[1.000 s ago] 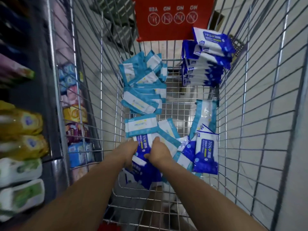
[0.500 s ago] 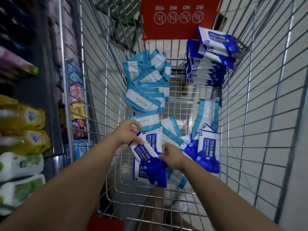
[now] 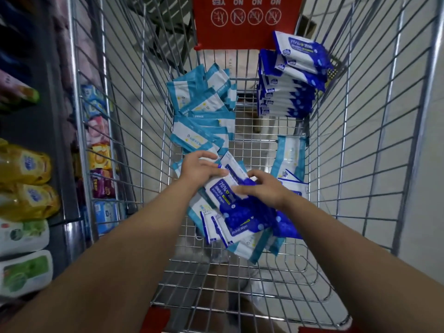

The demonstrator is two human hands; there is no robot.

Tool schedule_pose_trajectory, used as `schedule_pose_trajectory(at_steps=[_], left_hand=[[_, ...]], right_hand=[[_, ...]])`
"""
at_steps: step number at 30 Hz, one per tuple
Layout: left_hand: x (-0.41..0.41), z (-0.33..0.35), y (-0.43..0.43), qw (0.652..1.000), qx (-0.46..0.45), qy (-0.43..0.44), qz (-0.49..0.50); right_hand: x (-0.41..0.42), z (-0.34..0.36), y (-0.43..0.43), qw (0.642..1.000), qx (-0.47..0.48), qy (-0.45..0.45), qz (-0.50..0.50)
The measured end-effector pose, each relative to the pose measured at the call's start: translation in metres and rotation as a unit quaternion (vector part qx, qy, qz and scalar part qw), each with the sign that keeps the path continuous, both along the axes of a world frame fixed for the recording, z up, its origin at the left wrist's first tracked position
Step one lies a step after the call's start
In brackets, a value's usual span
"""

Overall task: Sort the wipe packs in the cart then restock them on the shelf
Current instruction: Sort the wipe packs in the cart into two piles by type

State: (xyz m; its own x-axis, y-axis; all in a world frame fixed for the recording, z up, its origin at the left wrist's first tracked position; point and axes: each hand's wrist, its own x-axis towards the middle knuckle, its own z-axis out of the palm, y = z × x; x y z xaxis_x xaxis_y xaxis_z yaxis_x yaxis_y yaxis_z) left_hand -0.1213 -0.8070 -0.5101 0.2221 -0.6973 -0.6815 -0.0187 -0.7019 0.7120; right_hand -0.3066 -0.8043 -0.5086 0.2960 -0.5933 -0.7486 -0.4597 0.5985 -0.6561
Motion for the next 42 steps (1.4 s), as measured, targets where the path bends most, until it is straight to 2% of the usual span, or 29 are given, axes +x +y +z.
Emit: schedule_pose_trajectory(at_steps=[3,8,12,17,19,21,23,26,29,32,36,37,40,42], left_hand=[[-0.008,-0.008,-0.004,1.000,0.007,-0.001,-0.018],[0.001,-0.011,-0.007,0.968,0.069,0.004,-0.240],[0.003,-0.007,-0.005,0.954,0.054,-0.013,-0.296],[0.016,-0.016,-0.002,0.964,0.050,-0.045,-0.256],[0.025,-0.017,-0.001,0.975,0.058,-0.038,-0.209],[0.031,-0.015,-0.001,0.989,0.071,0.011,-0.128],[0.035,-0.012,-0.001,0.993,0.076,0.064,-0.056],[0.034,0.000,-0.009,0.992,0.063,0.113,0.007],[0.033,0.020,-0.035,0.986,0.027,0.151,0.067],[0.030,0.045,-0.069,0.992,-0.017,0.102,0.078],[0.023,0.075,-0.104,0.996,-0.084,0.003,0.034],[0.022,0.080,-0.112,0.996,-0.087,0.013,0.018],[0.013,0.096,-0.134,0.986,-0.063,0.135,-0.069],[-0.003,0.105,-0.149,0.974,-0.074,0.195,-0.088]], right_hand=[[0.000,-0.004,0.005,0.996,-0.055,0.038,0.066],[-0.010,-0.013,0.007,0.997,-0.049,0.009,0.058],[-0.010,-0.015,0.002,0.997,-0.047,0.002,0.054],[-0.021,-0.021,0.001,0.998,0.028,0.008,-0.060],[-0.028,-0.022,0.002,0.993,0.013,0.102,0.050],[-0.028,-0.020,0.004,0.967,0.000,0.193,0.169],[-0.024,-0.016,0.001,0.963,0.002,0.202,0.179],[-0.022,-0.003,-0.012,0.993,-0.005,0.112,0.031],[-0.026,0.020,-0.043,0.987,-0.078,0.045,-0.132],[-0.031,0.053,-0.076,0.967,-0.078,-0.056,-0.237],[-0.039,0.085,-0.107,0.949,-0.039,-0.134,-0.282],[-0.040,0.089,-0.114,0.943,-0.037,-0.155,-0.293],[-0.034,0.096,-0.130,0.905,-0.067,-0.225,-0.354],[-0.027,0.096,-0.141,0.888,-0.082,-0.217,-0.396]])
